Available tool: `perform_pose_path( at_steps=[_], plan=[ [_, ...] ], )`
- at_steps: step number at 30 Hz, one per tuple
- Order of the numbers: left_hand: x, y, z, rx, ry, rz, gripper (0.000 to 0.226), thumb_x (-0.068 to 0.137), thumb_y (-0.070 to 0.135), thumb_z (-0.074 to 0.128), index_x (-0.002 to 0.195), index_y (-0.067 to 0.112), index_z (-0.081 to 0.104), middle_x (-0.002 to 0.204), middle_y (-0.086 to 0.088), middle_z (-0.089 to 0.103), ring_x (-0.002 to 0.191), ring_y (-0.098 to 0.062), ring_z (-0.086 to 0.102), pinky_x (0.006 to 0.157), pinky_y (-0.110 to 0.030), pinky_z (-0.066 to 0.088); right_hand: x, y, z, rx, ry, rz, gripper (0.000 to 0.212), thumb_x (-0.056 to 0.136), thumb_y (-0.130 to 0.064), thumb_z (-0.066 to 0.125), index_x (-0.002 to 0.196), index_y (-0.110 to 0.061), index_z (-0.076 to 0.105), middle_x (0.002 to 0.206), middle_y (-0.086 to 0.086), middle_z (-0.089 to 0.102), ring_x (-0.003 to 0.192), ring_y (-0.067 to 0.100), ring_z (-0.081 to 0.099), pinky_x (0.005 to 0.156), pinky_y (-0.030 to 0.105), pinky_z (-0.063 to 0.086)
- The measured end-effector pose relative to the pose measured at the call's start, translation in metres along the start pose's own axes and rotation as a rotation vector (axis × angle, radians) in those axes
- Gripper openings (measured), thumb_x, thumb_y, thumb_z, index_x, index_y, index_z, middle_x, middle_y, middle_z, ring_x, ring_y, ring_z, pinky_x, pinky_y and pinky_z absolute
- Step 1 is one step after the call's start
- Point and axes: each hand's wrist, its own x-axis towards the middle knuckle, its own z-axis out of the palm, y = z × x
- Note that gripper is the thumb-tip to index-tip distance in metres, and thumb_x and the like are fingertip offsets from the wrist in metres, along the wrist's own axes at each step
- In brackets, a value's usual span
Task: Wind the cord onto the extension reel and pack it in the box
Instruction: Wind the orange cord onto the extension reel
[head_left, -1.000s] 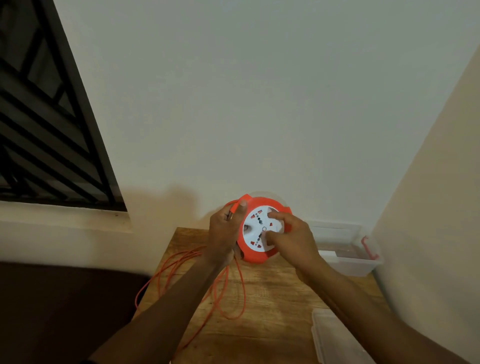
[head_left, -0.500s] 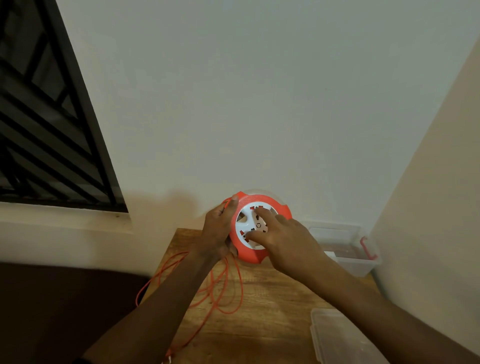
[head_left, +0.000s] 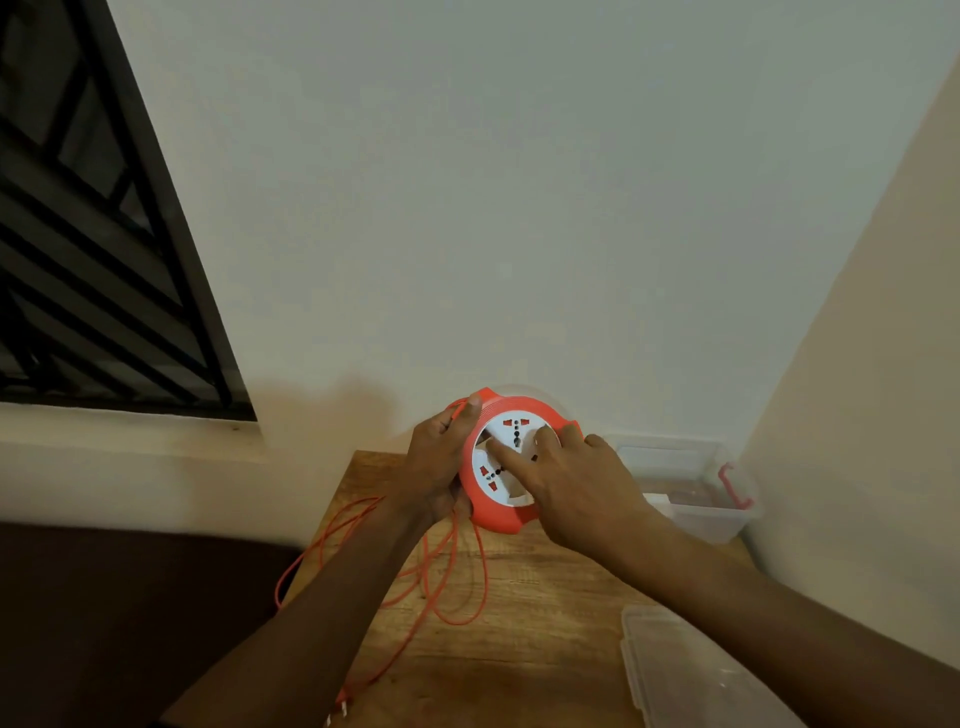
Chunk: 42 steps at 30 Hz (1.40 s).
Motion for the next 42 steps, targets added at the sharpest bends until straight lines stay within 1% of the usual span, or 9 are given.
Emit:
perform_pose_path(
  at_steps=[3,11,15,19,24,27,32,37,42],
  plan=[
    [0.0,0.0,0.0,-0.002,-0.003,0.012,0.032,0.085,0.058,0.064,0.094,0.032,0.079,0.095,-0.002,0.083,0.081,-0.027,0.081,0.059,-0.033,0.063,0.003,0.002,0.0,0.021,0.0,0.012,0.088,0.079,-0.027,0.072,0.146,-0.031,0.014,0.122,0.021,0.055,0.106,0.038,0.055,0.082,0.045,0.05],
    [-0.011,0.0,0.008,-0.059,0.008,0.026,0.029,0.093,0.053,0.062,0.089,0.03,0.08,0.093,-0.003,0.083,0.08,-0.025,0.081,0.06,-0.03,0.063,0.013,-0.001,-0.005,-0.077,0.108,0.019,0.069,0.075,-0.039,0.075,0.136,-0.025,0.045,0.098,0.013,0.072,0.082,0.035,0.067,0.081,0.046,0.049],
    [-0.014,0.006,0.019,-0.054,0.057,0.165,0.024,0.097,0.045,0.063,0.085,0.035,0.081,0.09,0.0,0.083,0.082,-0.02,0.08,0.066,-0.033,0.066,0.016,0.0,-0.005,0.38,0.247,0.416,0.062,0.076,-0.064,0.06,0.12,-0.021,0.05,0.081,-0.003,0.068,0.068,0.023,0.066,0.055,0.028,0.047],
    [-0.018,0.009,0.031,-0.075,0.054,0.24,0.018,0.09,0.053,0.066,0.089,0.042,0.08,0.097,0.0,0.082,0.092,-0.022,0.08,0.076,-0.037,0.067,0.018,-0.004,0.005,0.829,0.267,0.666,0.069,0.08,-0.068,0.054,0.125,-0.017,0.041,0.101,0.0,0.066,0.081,0.02,0.066,0.049,0.019,0.036],
    [-0.017,0.005,0.026,-0.127,0.055,0.159,0.036,0.089,0.052,0.068,0.102,0.02,0.078,0.1,-0.015,0.081,0.091,-0.032,0.079,0.079,-0.049,0.065,0.008,0.007,0.0,0.367,0.304,0.468,0.053,0.085,-0.063,0.052,0.106,-0.015,0.057,0.088,0.001,0.07,0.067,0.023,0.065,0.056,0.03,0.044],
    [-0.013,0.006,0.023,-0.146,0.095,0.118,0.027,0.095,0.046,0.067,0.094,0.023,0.08,0.095,-0.014,0.081,0.083,-0.028,0.08,0.066,-0.041,0.066,0.003,0.014,-0.005,0.238,0.309,0.195,0.035,0.085,-0.039,0.062,0.115,-0.021,0.056,0.106,0.008,0.064,0.074,0.028,0.064,0.059,0.035,0.048],
    [-0.01,0.009,0.013,-0.119,0.05,0.076,0.027,0.094,0.05,0.065,0.1,0.027,0.077,0.097,-0.005,0.083,0.084,-0.028,0.081,0.06,-0.033,0.064,-0.004,0.012,-0.004,0.094,0.09,0.081,0.072,0.082,-0.019,0.062,0.141,-0.045,0.03,0.133,0.02,0.047,0.074,0.032,0.062,0.053,0.03,0.041],
    [-0.014,0.003,0.014,-0.113,-0.009,0.066,0.027,0.088,0.051,0.069,0.098,0.028,0.08,0.101,-0.008,0.082,0.088,-0.03,0.08,0.063,-0.034,0.064,0.001,0.015,-0.003,0.003,0.102,-0.077,0.074,0.078,-0.028,0.072,0.14,-0.038,0.034,0.102,0.012,0.063,0.074,0.029,0.065,0.055,0.032,0.045],
    [-0.012,0.006,0.016,-0.105,0.016,0.117,0.024,0.097,0.04,0.067,0.105,0.02,0.079,0.104,-0.01,0.081,0.094,-0.027,0.079,0.075,-0.038,0.066,0.011,0.001,-0.004,0.235,0.214,0.313,0.06,0.087,-0.062,0.046,0.133,-0.023,0.047,0.087,0.001,0.073,0.069,0.024,0.068,0.052,0.028,0.043]
  ],
)
